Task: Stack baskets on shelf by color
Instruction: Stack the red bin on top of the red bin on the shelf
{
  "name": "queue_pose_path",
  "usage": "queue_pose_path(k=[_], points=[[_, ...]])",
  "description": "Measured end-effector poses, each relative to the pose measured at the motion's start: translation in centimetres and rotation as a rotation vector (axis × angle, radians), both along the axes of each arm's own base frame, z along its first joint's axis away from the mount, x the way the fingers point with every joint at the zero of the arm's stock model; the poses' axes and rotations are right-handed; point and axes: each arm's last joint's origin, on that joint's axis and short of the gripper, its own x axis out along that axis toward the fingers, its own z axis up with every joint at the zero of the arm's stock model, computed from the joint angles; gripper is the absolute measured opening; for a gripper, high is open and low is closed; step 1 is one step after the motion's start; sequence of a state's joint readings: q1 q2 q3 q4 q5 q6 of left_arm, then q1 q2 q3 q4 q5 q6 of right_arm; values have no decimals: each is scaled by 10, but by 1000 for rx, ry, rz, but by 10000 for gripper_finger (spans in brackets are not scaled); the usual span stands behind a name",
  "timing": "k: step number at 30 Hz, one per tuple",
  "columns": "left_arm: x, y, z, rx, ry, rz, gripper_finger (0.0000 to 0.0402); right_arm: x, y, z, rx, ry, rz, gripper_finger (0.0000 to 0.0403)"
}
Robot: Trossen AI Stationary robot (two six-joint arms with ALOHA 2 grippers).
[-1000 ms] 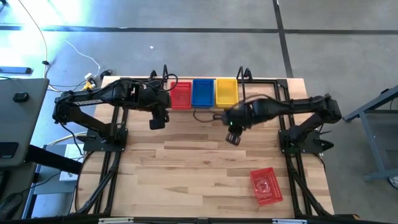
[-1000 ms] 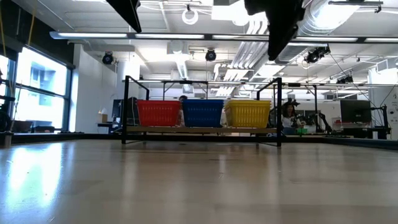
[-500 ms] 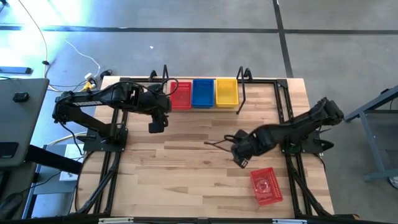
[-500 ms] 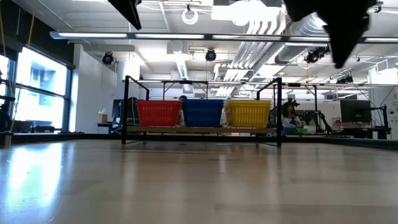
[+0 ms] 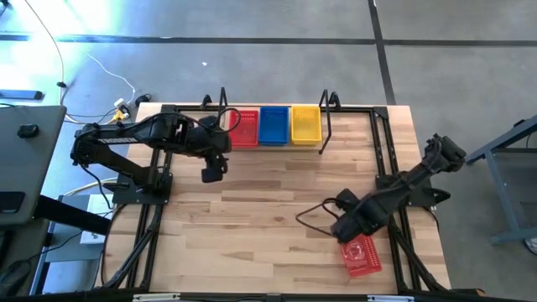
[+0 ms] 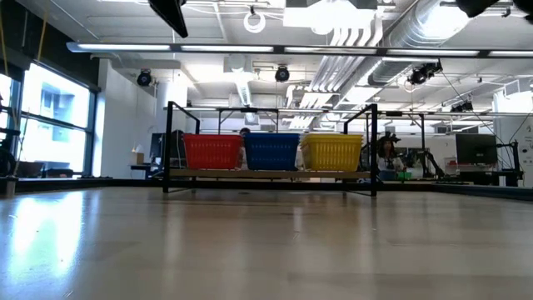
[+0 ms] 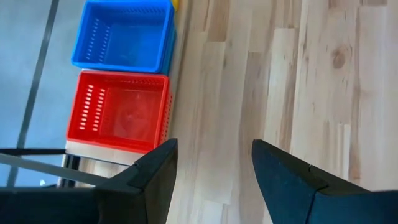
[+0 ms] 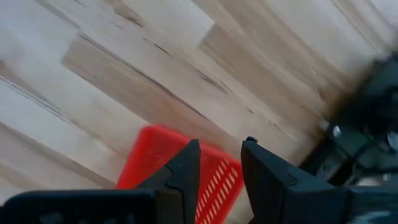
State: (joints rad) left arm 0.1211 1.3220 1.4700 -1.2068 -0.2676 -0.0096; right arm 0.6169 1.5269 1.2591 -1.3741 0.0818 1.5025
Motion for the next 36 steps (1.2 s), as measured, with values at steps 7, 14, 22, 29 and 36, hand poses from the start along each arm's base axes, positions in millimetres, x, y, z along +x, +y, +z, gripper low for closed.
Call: queue_pose_path(k=[7,14,22,29,36], points=[[0,0,0,-38,-31,77,196,-21,21,0,-25,2,-90,103],[0,0,0,-57,-46,115,196,-42,41,0,-38,-13,-155,103],[1,0,0,-63,-58,133,196,-63,59,-6,-44,-28,-207,103],[3,1,2,-64,-88,130,196,-71,63,-32,4,40,-251,103],[5,1,3,-64,-105,129,196,-74,60,-57,27,65,-262,103]])
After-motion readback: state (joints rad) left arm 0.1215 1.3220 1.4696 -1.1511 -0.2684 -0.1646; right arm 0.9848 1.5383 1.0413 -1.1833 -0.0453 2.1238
